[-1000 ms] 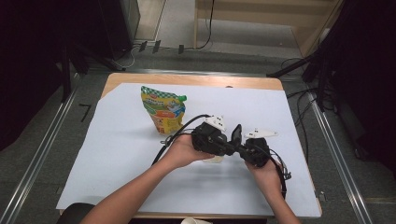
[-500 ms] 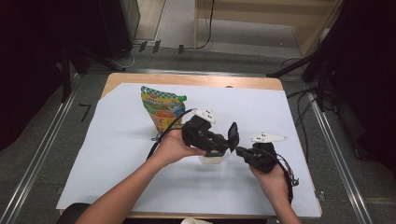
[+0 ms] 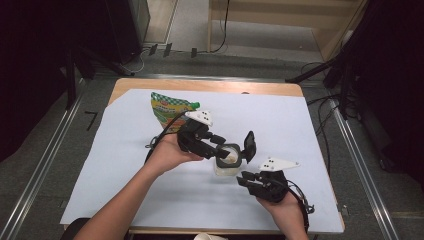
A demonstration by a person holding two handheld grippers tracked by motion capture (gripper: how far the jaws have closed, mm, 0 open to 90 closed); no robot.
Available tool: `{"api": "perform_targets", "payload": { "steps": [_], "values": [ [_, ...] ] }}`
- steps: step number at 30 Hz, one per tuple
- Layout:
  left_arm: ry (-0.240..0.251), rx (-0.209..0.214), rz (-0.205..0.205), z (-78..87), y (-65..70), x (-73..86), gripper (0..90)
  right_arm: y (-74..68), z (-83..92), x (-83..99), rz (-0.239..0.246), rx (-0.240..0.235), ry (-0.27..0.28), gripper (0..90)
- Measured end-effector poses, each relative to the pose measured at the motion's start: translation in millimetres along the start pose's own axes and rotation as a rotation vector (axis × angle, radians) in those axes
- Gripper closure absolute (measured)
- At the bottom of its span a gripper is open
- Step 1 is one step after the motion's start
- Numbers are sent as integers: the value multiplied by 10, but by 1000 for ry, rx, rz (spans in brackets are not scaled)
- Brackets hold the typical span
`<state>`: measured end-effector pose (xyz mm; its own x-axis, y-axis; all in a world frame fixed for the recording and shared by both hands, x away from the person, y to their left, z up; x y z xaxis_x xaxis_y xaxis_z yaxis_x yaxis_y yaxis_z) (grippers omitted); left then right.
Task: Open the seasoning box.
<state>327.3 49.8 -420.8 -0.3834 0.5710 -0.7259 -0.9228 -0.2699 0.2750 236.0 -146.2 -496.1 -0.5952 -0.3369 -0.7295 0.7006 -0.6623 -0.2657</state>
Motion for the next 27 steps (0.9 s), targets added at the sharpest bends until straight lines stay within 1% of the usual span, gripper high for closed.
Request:
{"api": "perform_targets", "payload": {
  "steps": [2,3,4,5,6,7,8,9,12,13,14,16,17,18,19,20,21,22,23,26,27],
  "values": [
    [25,12,33,78,-36,23,481,-55,-43,3,34,-18,-6,644],
    [32,8,41,118,-55,34,488,-78,-58,3,46,-30,-8,629],
    [40,-2,44,156,-69,45,488,-103,-70,-2,49,-40,-5,622],
    [47,-9,40,193,-79,58,498,-131,-78,-7,49,-49,-6,613],
    [48,-16,33,228,-91,71,528,-157,-92,-16,55,-57,-2,603],
    [54,-25,32,259,-100,82,531,-183,-105,-27,60,-61,-7,593],
    [58,-25,34,291,-110,94,547,-209,-116,-40,66,-66,-12,576],
    [59,-15,45,317,-120,107,552,-234,-127,-52,68,-65,-16,556],
    [59,-5,64,378,-167,151,575,-297,-156,-97,67,-76,-11,548],
    [58,-10,65,397,-185,167,582,-315,-165,-111,74,-77,-12,548],
    [52,-15,76,411,-203,183,585,-335,-174,-126,78,-76,-13,547],
    [31,-19,86,441,-243,217,588,-377,-195,-154,82,-82,-12,541],
    [19,-14,114,453,-269,233,577,-397,-210,-169,81,-82,-15,538],
    [12,3,153,466,-299,246,573,-418,-227,-183,84,-86,-16,536],
    [9,10,179,489,-329,258,574,-441,-243,-197,88,-89,-18,534],
    [16,5,185,513,-352,268,581,-463,-263,-209,95,-88,-25,532],
    [23,-6,181,539,-367,276,583,-483,-285,-221,106,-90,-29,532],
    [31,-11,172,565,-379,281,585,-504,-303,-232,111,-94,-33,532],
    [41,-11,172,587,-384,284,584,-524,-323,-244,115,-96,-39,532],
    [44,-38,149,652,-398,298,564,-568,-381,-288,129,-99,-54,532],
    [44,-44,148,669,-402,302,557,-583,-396,-307,126,-104,-52,531]
  ]
}}
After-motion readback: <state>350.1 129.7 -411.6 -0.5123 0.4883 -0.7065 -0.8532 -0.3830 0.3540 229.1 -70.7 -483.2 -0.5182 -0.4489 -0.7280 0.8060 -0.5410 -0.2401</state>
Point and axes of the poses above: each handheld gripper's, and its own axes: z roughly backward along the jaws, x roughly out of its underside, y roughly to its right, the point moved 4 cm from there along -z, roughly forward along the jaws, and after that the axes turned 2 degrees about -y, right-handed, at the moved point
